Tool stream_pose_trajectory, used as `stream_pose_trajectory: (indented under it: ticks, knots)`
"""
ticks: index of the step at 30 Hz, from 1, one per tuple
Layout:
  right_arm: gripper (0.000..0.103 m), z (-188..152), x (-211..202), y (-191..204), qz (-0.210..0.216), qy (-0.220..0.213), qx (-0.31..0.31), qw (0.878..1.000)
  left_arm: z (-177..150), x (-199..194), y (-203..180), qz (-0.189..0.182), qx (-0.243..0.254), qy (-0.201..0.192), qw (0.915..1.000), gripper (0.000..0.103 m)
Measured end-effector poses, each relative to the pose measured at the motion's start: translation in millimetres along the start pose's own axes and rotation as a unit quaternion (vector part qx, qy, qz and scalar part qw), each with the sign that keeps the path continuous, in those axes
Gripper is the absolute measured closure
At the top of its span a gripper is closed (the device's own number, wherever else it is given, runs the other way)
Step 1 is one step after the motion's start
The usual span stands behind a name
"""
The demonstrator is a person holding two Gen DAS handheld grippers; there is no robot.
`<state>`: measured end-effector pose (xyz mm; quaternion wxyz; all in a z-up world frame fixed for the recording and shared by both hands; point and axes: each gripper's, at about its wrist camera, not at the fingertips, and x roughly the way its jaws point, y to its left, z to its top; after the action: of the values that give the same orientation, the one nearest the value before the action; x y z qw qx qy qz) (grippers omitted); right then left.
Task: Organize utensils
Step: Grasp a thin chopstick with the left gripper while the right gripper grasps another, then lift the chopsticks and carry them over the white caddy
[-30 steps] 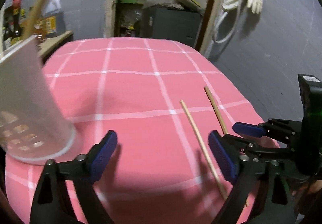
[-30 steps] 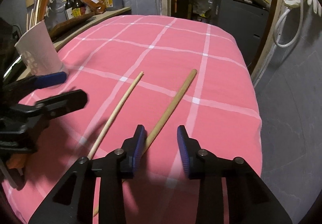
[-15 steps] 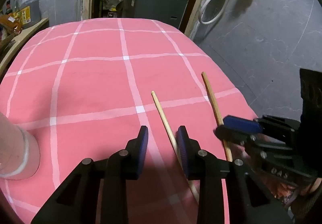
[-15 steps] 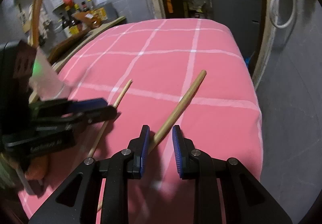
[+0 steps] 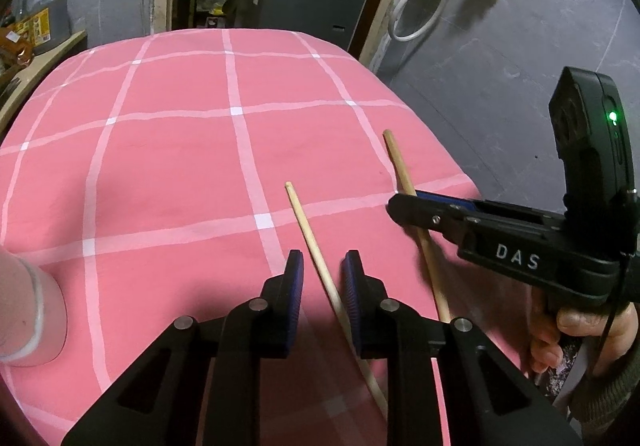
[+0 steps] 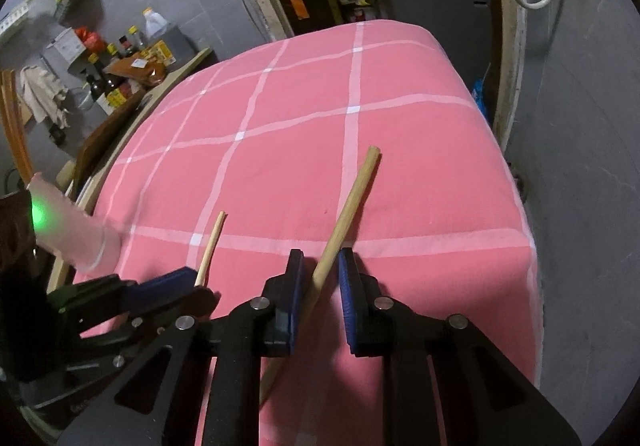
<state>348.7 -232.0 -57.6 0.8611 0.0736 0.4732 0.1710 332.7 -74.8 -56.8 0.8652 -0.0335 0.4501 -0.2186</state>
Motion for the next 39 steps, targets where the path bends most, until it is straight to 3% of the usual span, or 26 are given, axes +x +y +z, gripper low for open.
stream_pose_trajectory:
  ticks: [11,15,19,22,30,39]
  knots:
    - [0.098,-21.9,-13.9,-3.3,0.060,-0.020,0.042,0.997,-7.0,-9.8,1.3,0.003,-0.014,-0.001,0.9999,0.101]
    - [0.098,-33.9,-25.9,8.8,0.080,-0.042,0.032,0.995,-13.6,-27.8,-0.6,0.009,-0.016,-0.033,0.9993,0.101]
    - [0.098,-44.5,-47.3,23.7,0.093,-0.095,0.010,0.991,-23.0,-53.9,-2.6,0.016,-0.017,-0.088,0.9959,0.101]
    - [0.098,-54.2,-66.5,38.8,0.108,-0.155,-0.008,0.982,-32.4,-80.0,-5.7,0.022,-0.011,-0.148,0.9887,0.101]
    - [0.098,-70.8,-102.1,87.2,0.116,-0.291,-0.078,0.947,-50.5,-130.1,-10.3,0.024,-0.013,-0.257,0.9661,0.101]
    - [0.098,-59.5,-106.0,130.8,0.155,-0.338,-0.107,0.922,-55.1,-187.6,6.0,0.029,-0.027,-0.345,0.9377,0.100]
